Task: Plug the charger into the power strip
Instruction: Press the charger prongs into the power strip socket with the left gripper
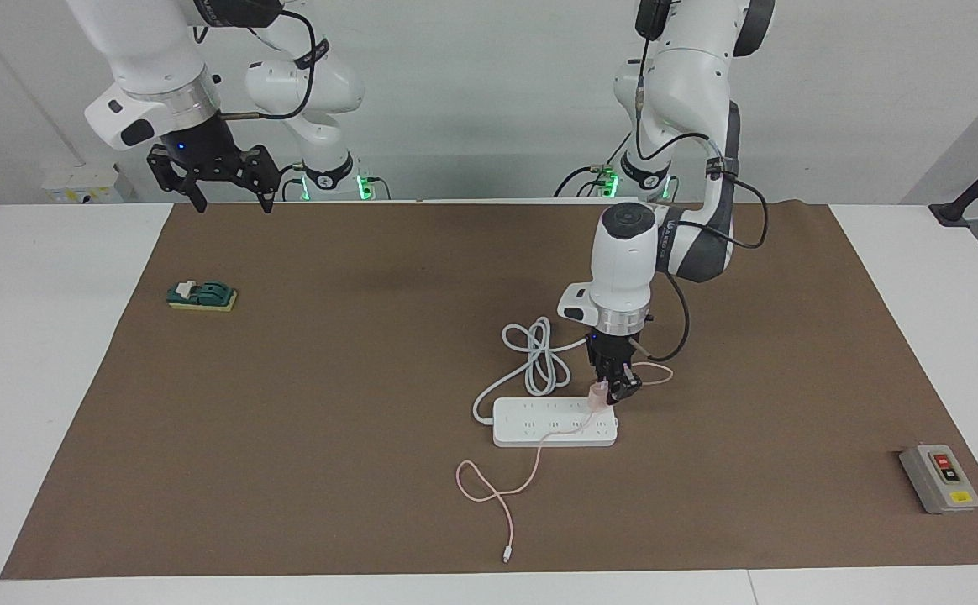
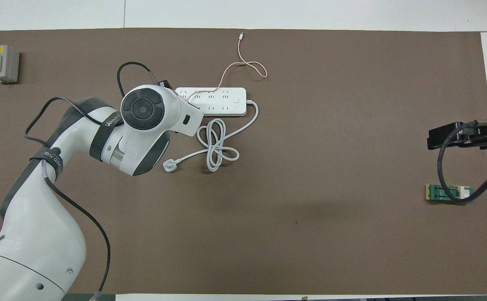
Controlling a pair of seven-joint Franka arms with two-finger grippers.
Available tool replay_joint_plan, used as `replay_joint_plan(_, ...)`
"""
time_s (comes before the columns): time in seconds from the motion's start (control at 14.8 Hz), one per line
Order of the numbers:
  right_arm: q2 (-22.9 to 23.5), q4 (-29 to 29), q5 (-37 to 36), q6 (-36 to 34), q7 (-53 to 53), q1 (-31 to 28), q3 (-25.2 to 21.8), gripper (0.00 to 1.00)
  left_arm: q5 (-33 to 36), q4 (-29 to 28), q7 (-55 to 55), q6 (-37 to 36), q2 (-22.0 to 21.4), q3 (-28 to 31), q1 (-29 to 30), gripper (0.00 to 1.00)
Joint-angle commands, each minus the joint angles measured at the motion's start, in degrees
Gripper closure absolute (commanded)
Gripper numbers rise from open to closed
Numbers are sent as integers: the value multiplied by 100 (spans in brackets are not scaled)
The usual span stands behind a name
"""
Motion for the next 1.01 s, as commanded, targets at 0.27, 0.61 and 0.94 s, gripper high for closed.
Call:
replay_joint_plan(0.27, -143, -176, -32, 45, -11, -91, 70, 0, -117, -66, 660, -142, -46, -39, 40, 100)
replay_joint_plan(0.61, -160, -184, -32, 37, -11, -91, 70, 0, -99, 57, 608, -265, -37, -21, 58, 100)
replay_joint_plan(0.94, -160, -176, -32, 45, -20, -109, 70, 0, -187, 163, 616, -388, -19, -30, 93, 100)
